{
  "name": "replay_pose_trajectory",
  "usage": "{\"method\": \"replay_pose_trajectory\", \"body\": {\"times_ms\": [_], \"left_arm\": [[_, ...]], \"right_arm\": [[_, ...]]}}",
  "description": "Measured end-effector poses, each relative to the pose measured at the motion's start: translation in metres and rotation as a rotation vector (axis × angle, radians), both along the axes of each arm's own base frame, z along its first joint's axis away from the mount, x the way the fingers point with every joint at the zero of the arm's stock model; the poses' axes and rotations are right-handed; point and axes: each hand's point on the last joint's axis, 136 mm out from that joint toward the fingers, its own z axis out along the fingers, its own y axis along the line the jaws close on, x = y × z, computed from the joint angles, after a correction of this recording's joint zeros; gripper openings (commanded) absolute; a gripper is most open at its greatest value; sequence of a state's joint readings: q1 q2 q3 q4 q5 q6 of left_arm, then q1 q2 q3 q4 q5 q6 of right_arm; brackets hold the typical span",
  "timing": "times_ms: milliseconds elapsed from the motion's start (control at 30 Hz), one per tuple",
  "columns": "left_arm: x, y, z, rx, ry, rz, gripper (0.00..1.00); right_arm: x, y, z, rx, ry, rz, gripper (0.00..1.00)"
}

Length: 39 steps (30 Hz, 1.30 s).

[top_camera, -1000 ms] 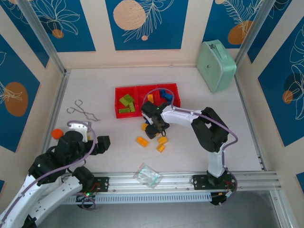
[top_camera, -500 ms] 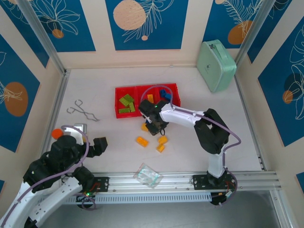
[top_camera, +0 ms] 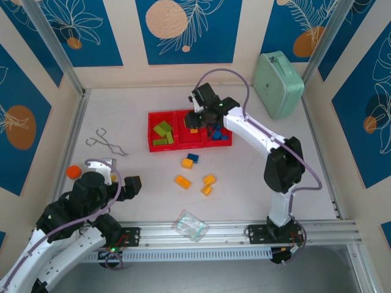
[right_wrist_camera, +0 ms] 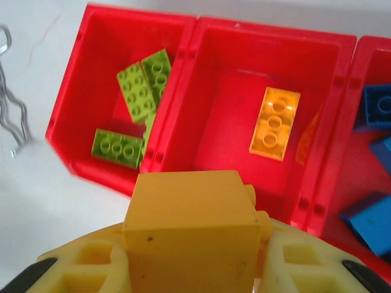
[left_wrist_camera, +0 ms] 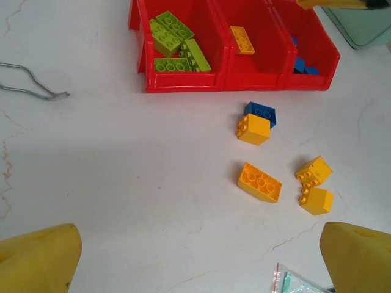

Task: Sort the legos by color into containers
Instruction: Place the lego in the container, then pick up the lego from the bottom-center of the table.

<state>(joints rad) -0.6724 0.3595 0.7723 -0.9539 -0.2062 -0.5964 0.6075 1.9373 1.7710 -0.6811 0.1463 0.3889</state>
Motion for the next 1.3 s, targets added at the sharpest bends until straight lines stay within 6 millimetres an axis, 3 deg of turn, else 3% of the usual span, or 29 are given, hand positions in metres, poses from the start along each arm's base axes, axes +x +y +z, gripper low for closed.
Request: {"method": "replay_pose_trajectory", "body": {"times_ms": [133, 233, 333, 433, 467, 600, 700, 800, 900, 1033, 1167, 1300], "left_arm": [[0.001, -0.001, 0.002, -0.005, -0.006, 0.0, 1.0], [0.003, -0.001, 0.002, -0.006, -0.011, 0.003, 1.0], [0.004, -0.003, 0.001, 0.0, -0.004, 0.003, 1.0], [0.005, -0.004, 0.0, 0.007, 0.005, 0.003, 1.0], [0.006, -0.004, 0.0, 0.007, 0.005, 0.003, 1.0], [0.006, -0.004, 0.0, 0.006, 0.004, 0.003, 1.0], [0.006, -0.004, 0.0, 0.006, 0.004, 0.003, 1.0], [0.006, -0.004, 0.0, 0.006, 0.004, 0.003, 1.0], [0.006, -0.004, 0.0, 0.006, 0.003, 0.003, 1.0], [0.006, -0.004, 0.0, 0.007, 0.003, 0.001, 1.0], [0.007, -0.005, -0.002, 0.016, 0.013, 0.001, 1.0], [0.009, -0.007, -0.006, 0.03, 0.034, -0.002, 1.0]], "right_arm": [[0.029, 0.01, -0.034, 0.05, 0.075, -0.049, 0.29], [0.031, 0.014, -0.063, 0.043, 0.136, -0.068, 0.33], [0.029, 0.016, -0.082, 0.048, 0.19, -0.094, 0.47], [0.029, 0.018, -0.085, 0.066, 0.212, -0.117, 0.73], [0.03, 0.019, -0.083, 0.071, 0.21, -0.116, 0.77], [0.026, 0.025, -0.078, 0.079, 0.206, -0.116, 0.88], [0.019, 0.026, -0.066, 0.077, 0.203, -0.113, 0.91], [0.007, 0.028, -0.04, 0.087, 0.182, -0.095, 0.99], [-0.009, 0.028, -0.001, 0.111, 0.138, -0.072, 0.99], [-0.048, 0.017, 0.037, 0.124, 0.089, -0.042, 0.99], [-0.096, 0.002, 0.036, 0.099, 0.106, 0.01, 0.99], [-0.14, -0.001, -0.003, 0.019, 0.168, 0.121, 0.98]]}}
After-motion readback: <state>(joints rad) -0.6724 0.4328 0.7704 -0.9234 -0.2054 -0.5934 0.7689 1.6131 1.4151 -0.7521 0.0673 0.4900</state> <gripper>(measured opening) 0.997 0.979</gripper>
